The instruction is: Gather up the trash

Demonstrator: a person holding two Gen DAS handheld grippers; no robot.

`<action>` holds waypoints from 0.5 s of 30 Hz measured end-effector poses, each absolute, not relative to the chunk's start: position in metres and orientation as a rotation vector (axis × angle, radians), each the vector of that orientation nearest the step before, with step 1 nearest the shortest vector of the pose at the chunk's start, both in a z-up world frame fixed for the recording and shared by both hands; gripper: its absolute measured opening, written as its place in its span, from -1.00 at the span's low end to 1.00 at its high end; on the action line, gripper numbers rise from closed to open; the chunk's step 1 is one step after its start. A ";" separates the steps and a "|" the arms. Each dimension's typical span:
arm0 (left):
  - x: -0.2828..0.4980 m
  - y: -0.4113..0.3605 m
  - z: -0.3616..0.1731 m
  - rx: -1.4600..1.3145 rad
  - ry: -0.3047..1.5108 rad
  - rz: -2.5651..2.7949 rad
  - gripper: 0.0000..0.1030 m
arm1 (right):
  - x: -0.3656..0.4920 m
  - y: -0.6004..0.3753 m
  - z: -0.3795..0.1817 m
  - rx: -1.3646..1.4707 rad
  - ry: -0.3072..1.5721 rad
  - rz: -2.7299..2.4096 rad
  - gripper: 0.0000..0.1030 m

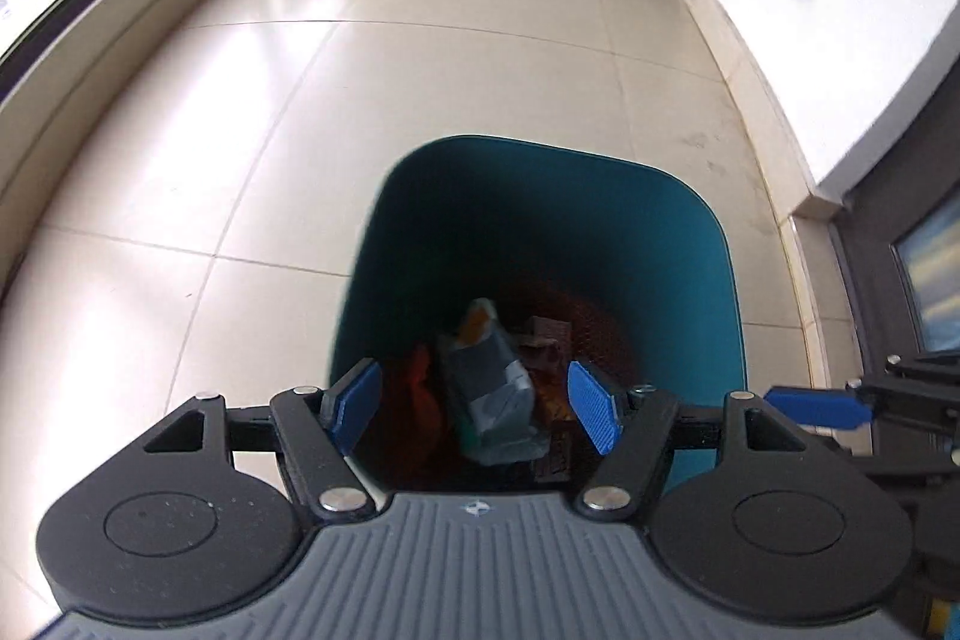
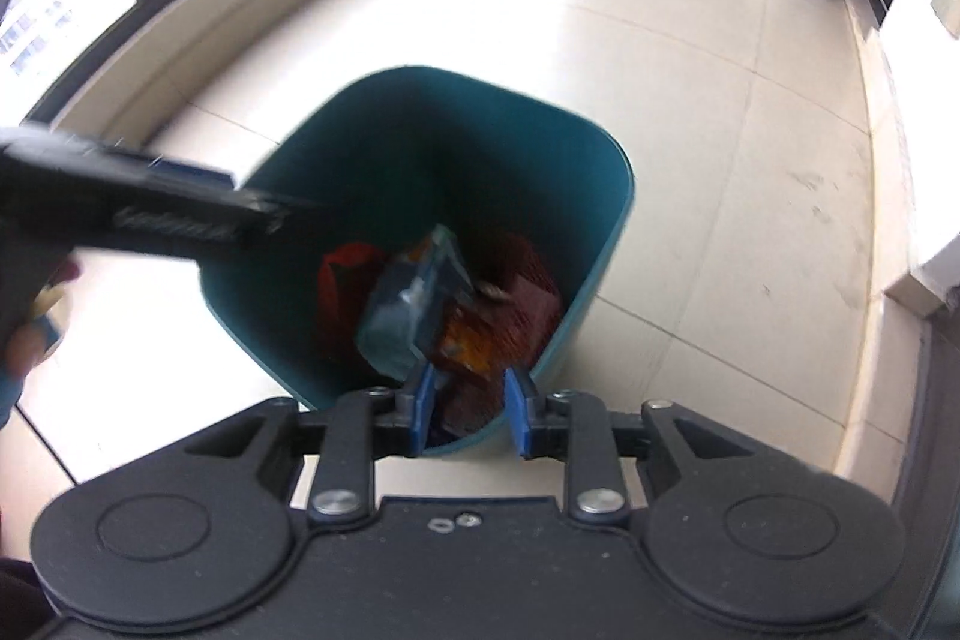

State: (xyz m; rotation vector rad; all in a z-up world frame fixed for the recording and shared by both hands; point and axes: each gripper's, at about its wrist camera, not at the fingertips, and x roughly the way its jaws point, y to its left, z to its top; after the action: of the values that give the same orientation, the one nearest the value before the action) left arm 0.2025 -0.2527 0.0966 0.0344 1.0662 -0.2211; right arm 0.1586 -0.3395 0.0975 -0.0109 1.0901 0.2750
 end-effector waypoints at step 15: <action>0.154 -0.198 0.102 0.027 0.940 -0.274 0.32 | 0.135 -0.298 0.116 0.110 0.932 0.162 -0.18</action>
State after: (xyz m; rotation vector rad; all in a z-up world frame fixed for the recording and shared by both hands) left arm 0.1541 -0.1979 0.1024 0.0272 0.9397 -0.2744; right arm 0.1346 -0.2977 0.1158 0.1096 0.9320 0.1619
